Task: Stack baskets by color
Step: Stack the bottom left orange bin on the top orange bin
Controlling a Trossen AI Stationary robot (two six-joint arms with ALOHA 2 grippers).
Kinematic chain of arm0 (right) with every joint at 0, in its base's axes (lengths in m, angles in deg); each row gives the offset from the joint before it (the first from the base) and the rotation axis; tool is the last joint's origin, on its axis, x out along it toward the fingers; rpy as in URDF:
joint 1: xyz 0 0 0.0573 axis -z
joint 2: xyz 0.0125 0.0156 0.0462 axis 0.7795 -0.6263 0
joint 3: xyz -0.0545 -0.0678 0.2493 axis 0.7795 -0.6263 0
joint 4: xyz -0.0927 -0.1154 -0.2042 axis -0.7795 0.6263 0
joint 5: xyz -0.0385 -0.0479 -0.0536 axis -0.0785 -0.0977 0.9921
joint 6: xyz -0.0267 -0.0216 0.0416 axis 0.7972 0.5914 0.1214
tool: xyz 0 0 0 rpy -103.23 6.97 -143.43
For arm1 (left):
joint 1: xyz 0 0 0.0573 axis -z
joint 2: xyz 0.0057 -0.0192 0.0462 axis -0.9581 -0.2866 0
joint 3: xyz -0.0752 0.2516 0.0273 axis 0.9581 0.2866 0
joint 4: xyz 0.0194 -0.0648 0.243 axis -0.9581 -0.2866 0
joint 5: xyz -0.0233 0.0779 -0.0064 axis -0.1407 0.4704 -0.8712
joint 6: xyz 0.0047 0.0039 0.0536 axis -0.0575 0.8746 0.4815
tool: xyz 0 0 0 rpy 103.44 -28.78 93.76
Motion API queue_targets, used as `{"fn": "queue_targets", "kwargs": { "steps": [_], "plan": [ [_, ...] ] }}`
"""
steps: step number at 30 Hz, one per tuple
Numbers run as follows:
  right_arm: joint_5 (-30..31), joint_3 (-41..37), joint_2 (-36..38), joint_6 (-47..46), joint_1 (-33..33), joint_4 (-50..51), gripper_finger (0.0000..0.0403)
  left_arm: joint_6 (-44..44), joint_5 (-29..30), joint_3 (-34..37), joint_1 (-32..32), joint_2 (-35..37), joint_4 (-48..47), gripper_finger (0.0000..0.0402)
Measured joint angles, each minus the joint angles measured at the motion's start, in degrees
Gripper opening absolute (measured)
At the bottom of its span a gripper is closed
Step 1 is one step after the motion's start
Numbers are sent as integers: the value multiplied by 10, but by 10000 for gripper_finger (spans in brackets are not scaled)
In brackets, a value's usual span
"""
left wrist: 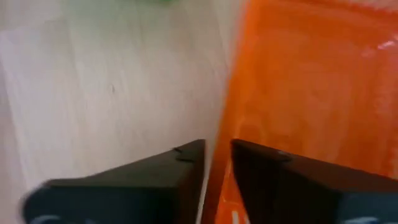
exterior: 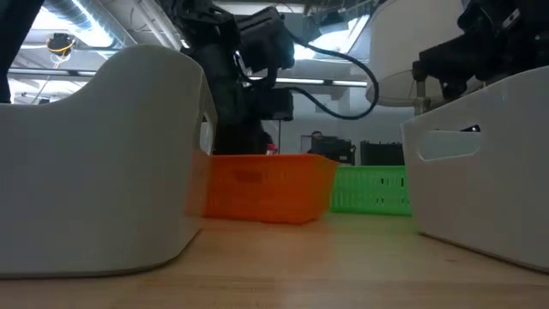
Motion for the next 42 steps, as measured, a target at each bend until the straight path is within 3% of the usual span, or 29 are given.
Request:
{"fn": "queue_targets", "kwargs": {
  "steps": [2, 8, 14, 17, 25, 30, 35, 42],
  "plan": [
    [0, -4, -2, 0, 0, 0, 99, -2, -5, -9, -4, 17, -28, 13],
    [2, -5, -6, 1, 0, -1, 99, 32, 13, -99, -17, 81, -178, 1],
    [1, -5, -10, 2, 0, -1, 99, 103, 167, -213, -70, 124, -352, 0],
    [1, -5, -12, 1, 0, -2, 99, 142, 198, -264, -135, 128, -415, 0],
    [1, -5, -16, 1, 0, -2, 99, 257, 116, -408, -373, 131, -456, 0],
    [1, -5, -20, 9, 0, -1, 99, 280, 98, -478, -489, 114, -550, 0],
    [1, -5, -25, 33, 0, -2, 99, 310, 44, -501, -558, 92, -576, 0],
    [30, -5, -25, 29, 0, -2, 99, 386, 36, -501, -601, 31, -586, 0]
  ]
}}
